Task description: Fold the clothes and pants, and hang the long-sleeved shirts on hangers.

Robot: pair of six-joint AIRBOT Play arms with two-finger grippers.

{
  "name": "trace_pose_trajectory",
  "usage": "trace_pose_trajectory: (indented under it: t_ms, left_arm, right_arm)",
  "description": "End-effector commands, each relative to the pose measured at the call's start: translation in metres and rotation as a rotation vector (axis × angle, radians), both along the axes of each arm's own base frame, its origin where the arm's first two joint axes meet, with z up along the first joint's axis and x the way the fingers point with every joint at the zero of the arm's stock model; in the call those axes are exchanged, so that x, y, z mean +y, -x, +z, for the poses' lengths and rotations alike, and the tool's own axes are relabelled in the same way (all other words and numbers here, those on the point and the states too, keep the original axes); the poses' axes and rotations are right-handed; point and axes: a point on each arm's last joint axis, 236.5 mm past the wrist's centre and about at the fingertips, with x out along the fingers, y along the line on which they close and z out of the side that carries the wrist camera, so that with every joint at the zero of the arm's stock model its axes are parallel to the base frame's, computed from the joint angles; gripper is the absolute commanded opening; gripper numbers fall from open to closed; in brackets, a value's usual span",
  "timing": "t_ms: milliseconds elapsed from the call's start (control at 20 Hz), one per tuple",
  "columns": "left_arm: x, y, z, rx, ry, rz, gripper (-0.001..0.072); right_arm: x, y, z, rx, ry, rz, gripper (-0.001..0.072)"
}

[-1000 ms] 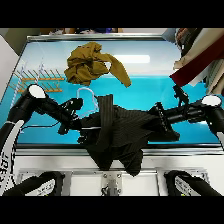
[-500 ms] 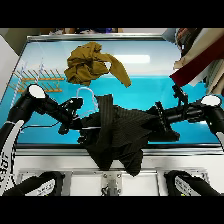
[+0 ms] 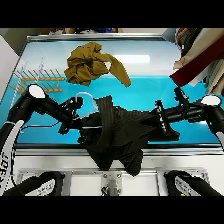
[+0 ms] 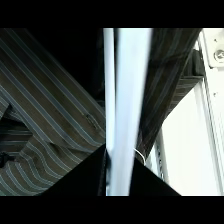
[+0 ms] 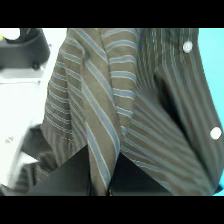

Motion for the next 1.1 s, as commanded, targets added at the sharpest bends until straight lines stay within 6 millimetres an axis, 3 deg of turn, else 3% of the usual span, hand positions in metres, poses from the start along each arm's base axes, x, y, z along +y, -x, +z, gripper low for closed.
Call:
trace_pose_trajectory:
  t_ms: [0,150,450,800,1050]
  left_arm:
    - [0.0008,0.0018,-0.0001,0.011,-0.005,-0.001,0.0017]
    - [0.0009,0.0018,-0.0002,0.011,-0.005,-0.001,0.0017]
    - [0.0009,0.0016,-0.0003,0.01,-0.006,0.0,0.0017]
    - [0.0011,0.0016,-0.0004,0.012,-0.008,0.002,0.0018]
    - [0.0026,0.0013,-0.0017,0.105,-0.06,0.126,0.0019]
  right_arm:
    - [0.0002,-0.0083,-0.0019,-0.245,-0.006,0.038,0.0024]
    - [-0.0004,-0.0158,-0.0042,-0.257,0.008,0.01,0.0024]
    - [-0.0002,-0.0151,-0.0039,-0.139,0.011,-0.023,0.0023]
    - [-0.0003,-0.0151,-0.0041,-0.133,0.012,-0.025,0.0023]
    - [-0.0003,-0.0151,-0.0041,-0.133,0.012,-0.025,0.0022]
